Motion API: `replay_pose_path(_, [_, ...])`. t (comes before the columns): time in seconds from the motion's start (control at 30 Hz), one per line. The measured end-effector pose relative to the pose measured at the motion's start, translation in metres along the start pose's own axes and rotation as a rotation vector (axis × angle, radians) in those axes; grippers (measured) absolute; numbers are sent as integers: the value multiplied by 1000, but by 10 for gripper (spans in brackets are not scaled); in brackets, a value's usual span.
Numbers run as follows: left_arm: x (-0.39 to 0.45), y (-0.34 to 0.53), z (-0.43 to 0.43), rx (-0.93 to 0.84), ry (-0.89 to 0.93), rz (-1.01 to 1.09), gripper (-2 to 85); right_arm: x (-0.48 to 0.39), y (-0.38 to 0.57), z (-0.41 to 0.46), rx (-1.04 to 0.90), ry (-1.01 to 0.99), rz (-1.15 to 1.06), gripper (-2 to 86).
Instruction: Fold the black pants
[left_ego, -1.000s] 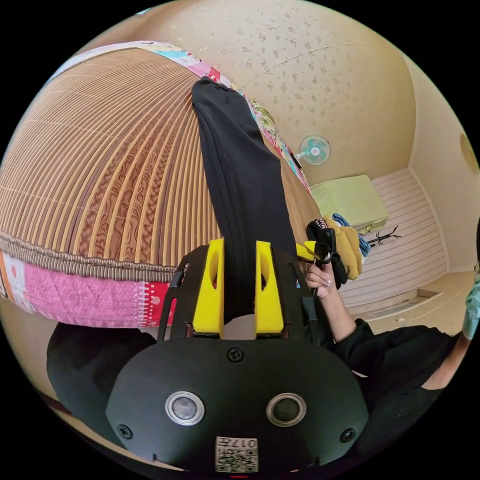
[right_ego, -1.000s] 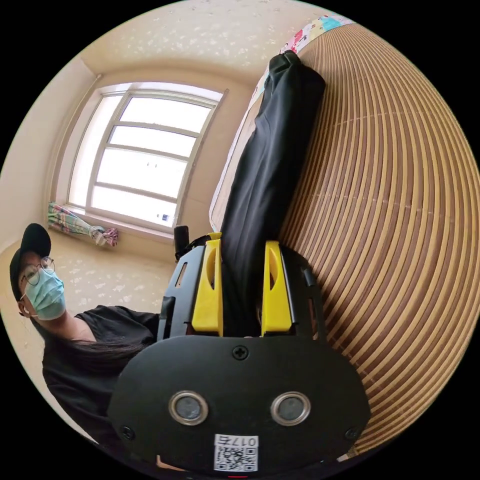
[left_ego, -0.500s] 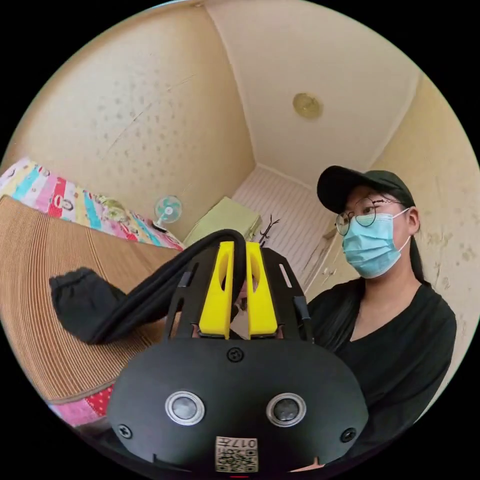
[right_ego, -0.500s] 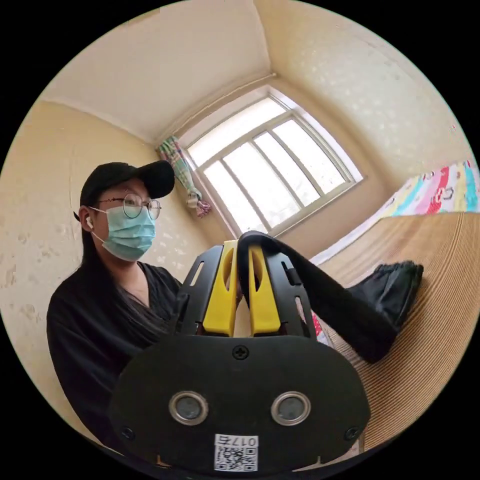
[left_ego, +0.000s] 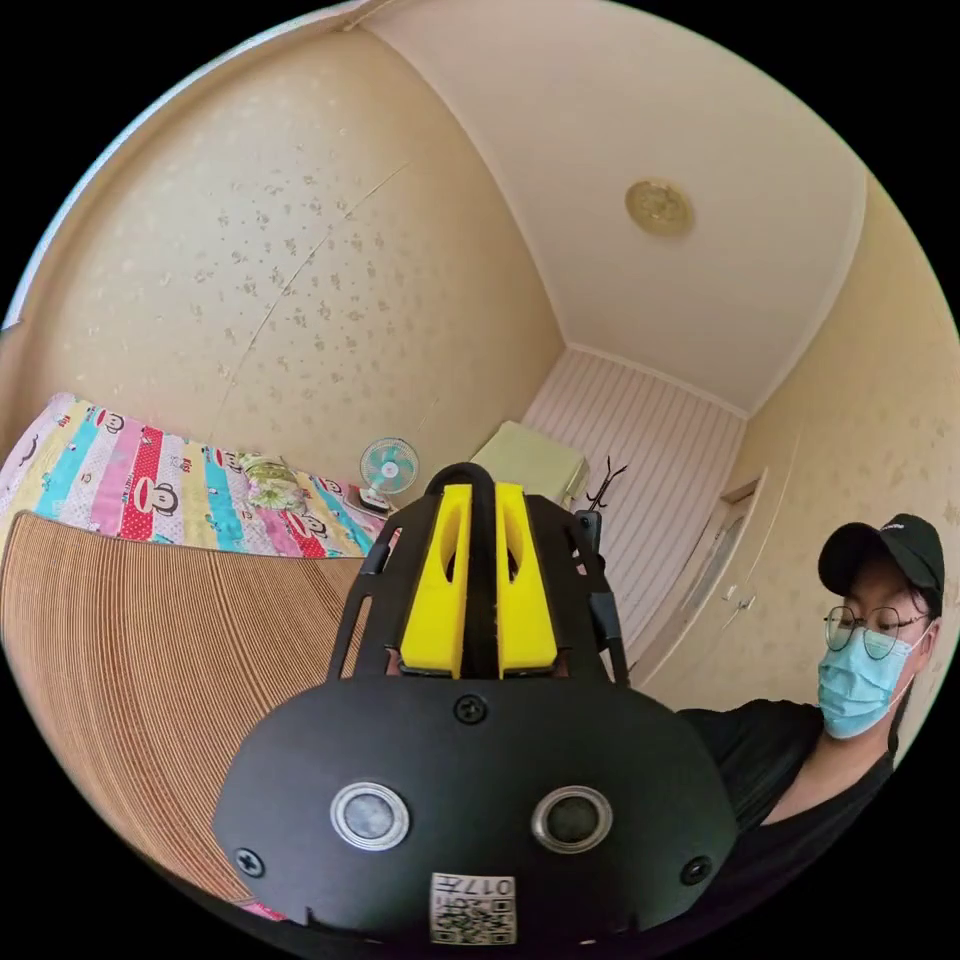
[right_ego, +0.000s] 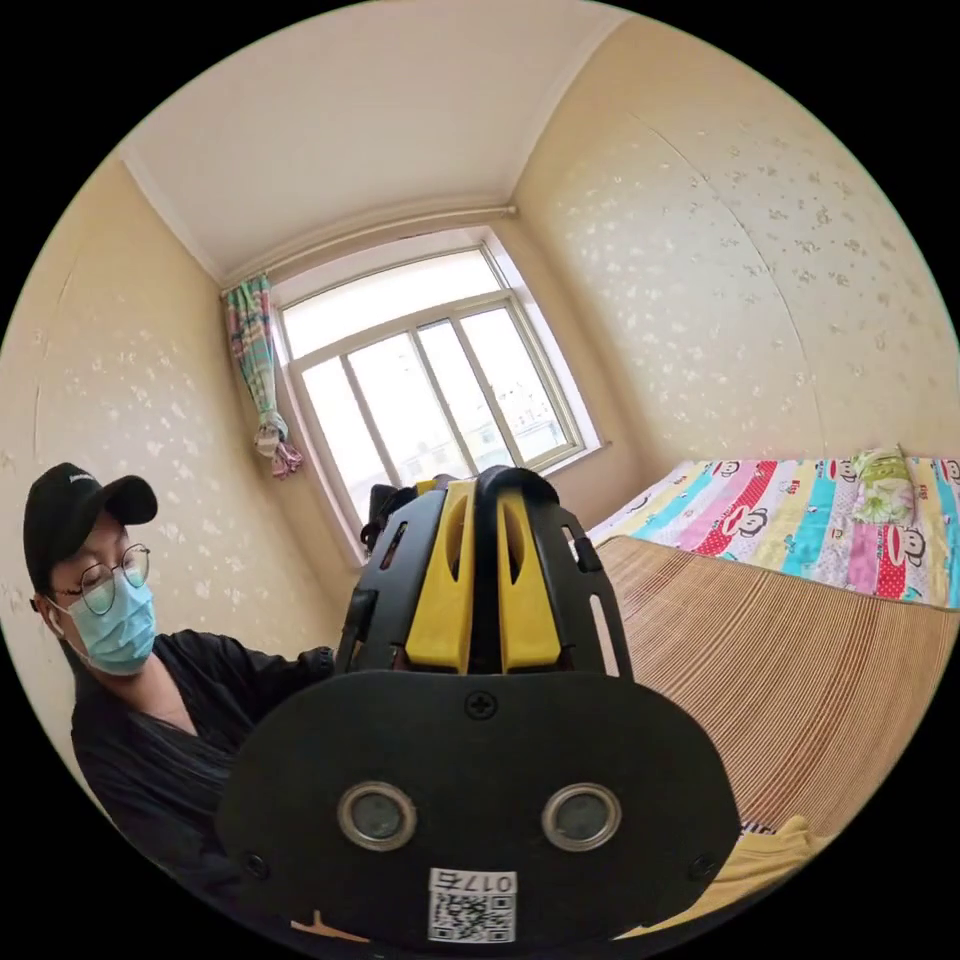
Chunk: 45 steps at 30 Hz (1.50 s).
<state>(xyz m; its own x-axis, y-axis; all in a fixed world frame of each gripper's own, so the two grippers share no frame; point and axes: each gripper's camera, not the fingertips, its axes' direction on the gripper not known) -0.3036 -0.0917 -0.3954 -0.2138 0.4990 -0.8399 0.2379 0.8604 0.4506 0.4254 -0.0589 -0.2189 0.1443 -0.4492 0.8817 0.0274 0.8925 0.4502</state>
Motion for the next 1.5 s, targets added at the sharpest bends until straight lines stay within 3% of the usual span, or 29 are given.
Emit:
replay_pose_path(0.1, [-45,-2,37,-56,-8,-35,46,48,-2,16,1,75,37,9])
replay_pose_path(0.2, [-71,51,60,-165,-71,-30,48,60,49,27,-41,131,55,10])
replay_pose_path(0.33, [-109,218,81,-421,-128,-119,51,63,221,57,-295,309,128,15])
replay_pose_path(0.4, [-123,297,80,-514,-104,-230,55,68,307,64,-422,315,245,21])
replay_pose_path(0.5, [-141,384,62,-585,-218,-429,91,67,409,68,-620,396,465,41])
replay_pose_path(0.57, [-155,393,31,-426,-299,-535,131,57,416,48,-560,541,527,73])
replay_pose_path(0.67, [-179,369,30,-297,-259,-537,146,66,378,30,-315,522,489,130])
replay_pose_path(0.8, [-222,351,90,-417,-259,-504,152,149,347,61,-288,452,567,163])
replay_pose_path(0.9, [-244,347,125,-488,-276,-505,139,222,345,136,-475,382,668,163])
replay_pose_path(1.0, [-237,330,91,-372,-401,-410,96,221,313,197,-575,513,508,136])
replay_pose_path(1.2, [-243,340,-67,-177,-664,-489,161,237,266,394,-713,346,362,116])
replay_pose_path(1.27, [-229,351,-149,-62,-786,-558,166,229,252,502,-801,273,285,117])
replay_pose_path(1.37, [-199,366,-230,85,-885,-581,148,216,248,631,-820,276,353,117])
replay_pose_path(1.5, [-178,380,-275,122,-1000,-646,144,195,251,743,-726,325,430,122])
